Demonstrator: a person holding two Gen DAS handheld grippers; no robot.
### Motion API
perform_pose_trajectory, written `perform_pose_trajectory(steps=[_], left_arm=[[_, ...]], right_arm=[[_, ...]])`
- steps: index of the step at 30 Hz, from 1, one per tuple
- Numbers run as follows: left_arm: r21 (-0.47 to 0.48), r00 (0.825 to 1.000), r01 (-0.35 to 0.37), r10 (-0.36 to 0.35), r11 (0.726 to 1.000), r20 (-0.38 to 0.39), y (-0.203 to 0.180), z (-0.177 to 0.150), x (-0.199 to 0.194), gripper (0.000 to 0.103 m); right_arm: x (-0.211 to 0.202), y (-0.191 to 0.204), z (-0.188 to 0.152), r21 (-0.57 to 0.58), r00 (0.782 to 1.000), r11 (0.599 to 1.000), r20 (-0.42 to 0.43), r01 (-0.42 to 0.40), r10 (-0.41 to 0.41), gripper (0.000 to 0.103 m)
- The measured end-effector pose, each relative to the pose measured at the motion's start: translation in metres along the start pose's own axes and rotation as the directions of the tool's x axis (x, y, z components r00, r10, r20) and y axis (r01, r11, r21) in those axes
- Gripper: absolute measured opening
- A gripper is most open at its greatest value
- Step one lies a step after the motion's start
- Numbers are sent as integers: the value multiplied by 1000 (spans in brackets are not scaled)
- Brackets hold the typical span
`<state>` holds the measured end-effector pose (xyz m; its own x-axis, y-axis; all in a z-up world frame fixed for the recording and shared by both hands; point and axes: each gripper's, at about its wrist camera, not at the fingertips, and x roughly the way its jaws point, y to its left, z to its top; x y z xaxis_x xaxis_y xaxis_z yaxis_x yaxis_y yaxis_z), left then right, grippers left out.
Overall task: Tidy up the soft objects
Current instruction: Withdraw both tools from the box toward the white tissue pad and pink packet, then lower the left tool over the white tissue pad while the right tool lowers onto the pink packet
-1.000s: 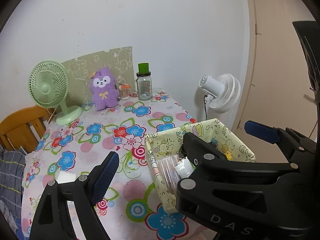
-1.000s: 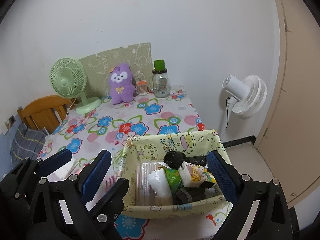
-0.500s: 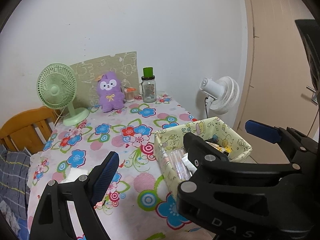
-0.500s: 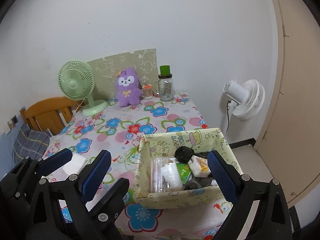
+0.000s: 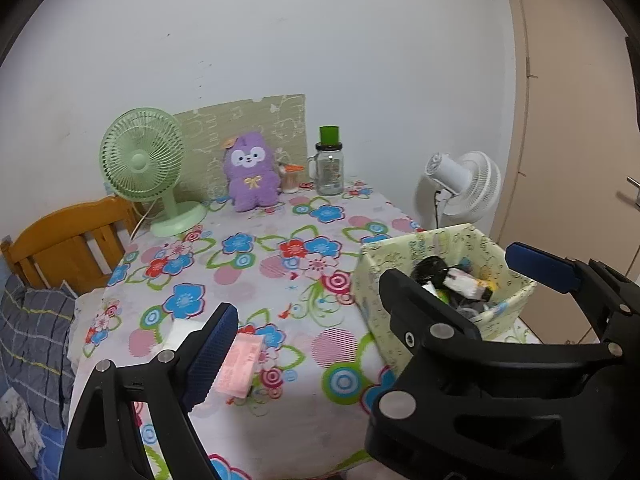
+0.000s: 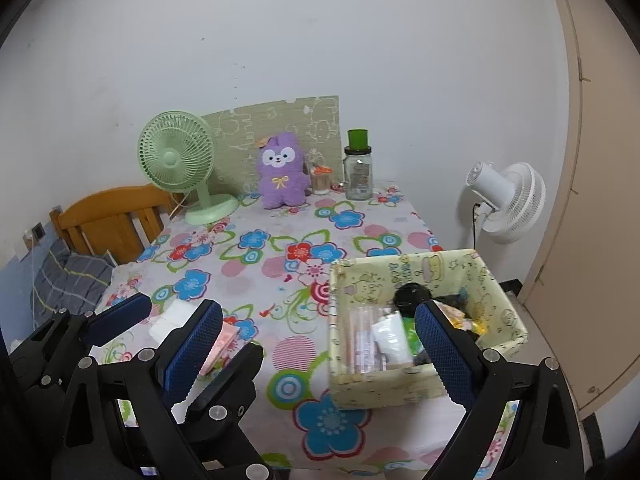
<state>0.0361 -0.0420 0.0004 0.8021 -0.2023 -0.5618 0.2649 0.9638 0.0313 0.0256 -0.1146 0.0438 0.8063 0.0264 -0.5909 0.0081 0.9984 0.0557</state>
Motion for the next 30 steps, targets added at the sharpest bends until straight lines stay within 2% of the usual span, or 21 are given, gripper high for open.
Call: perform_pose_trajectory(steps=[14,19,30], left_arm=[[-23,999,-46,46,999,-19,49,-12,16,89],[-34,998,-56,55,998,-41,68,-18,28,89],[-44,989,-106,101,993,-106,108,-36,59,89]], right_arm=[[35,44,-5,-2,999,1000,-21,-31,30,98],[55,57,-10,17,996,998,-57,-60,61,98],[95,89,-21,-27,994,998,-93,-61,58,98]])
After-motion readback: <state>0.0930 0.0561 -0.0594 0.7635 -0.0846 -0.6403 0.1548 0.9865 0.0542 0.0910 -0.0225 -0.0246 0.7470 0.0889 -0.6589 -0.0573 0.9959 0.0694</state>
